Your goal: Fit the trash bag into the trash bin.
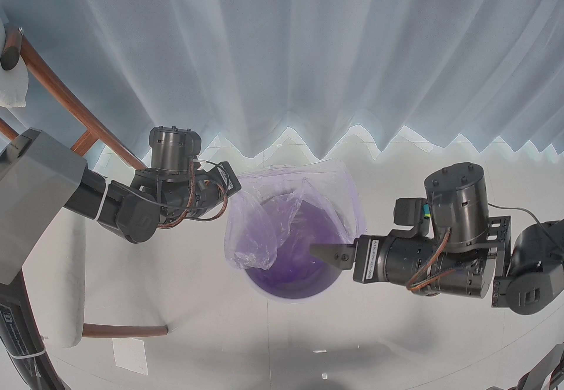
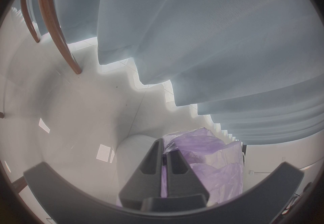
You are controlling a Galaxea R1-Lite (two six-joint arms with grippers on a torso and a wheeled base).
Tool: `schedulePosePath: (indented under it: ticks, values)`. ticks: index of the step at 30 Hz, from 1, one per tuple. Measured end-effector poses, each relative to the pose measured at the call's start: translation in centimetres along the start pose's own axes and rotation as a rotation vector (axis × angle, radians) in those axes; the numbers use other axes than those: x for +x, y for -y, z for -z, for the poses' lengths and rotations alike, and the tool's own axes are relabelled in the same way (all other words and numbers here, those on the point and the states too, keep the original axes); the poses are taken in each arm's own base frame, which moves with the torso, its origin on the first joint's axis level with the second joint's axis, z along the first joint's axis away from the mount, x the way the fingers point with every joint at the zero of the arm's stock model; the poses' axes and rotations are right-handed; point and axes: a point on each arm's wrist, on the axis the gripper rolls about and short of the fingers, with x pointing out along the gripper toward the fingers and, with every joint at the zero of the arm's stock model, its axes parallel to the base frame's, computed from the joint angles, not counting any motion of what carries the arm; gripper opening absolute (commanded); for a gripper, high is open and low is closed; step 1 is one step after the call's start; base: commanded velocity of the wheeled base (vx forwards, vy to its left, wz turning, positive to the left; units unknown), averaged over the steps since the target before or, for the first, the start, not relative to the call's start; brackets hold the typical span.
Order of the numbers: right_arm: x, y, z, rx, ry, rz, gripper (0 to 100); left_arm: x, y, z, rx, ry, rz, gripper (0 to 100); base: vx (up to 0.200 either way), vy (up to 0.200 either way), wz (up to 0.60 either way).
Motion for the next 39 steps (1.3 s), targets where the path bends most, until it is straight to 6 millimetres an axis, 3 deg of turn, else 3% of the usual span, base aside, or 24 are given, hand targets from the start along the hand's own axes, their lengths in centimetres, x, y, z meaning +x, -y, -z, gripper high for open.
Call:
schedulePosePath:
  ticks: [8,16,24,34,39]
  values:
    - [0.6,-4.4,1.8,0.127,-0.07,-0.102,100,0.1,-0.2,0.0,-0.003,0.001,-0.002,0,0.0,0.0,0.0]
    - [4.8,-6.2,2.5,0.214,-0.069,-0.055,100,0.0,-0.2,0.1,-0.004,-0.001,-0.003,0,0.0,0.0,0.0]
    - [9.0,-4.7,0.4,0.265,0.012,0.03,100,-0.4,0.0,-0.1,-0.004,0.005,0.002,0,0.0,0.0,0.0]
    - [12.1,-1.3,-1.8,0.319,0.073,0.11,100,-1.0,0.3,-0.3,-0.002,0.013,0.01,0,0.0,0.0,0.0]
    - [13.3,-0.5,-2.6,0.334,0.093,0.121,100,-1.4,0.1,0.2,0.002,-0.002,0.002,0,0.0,0.0,0.0]
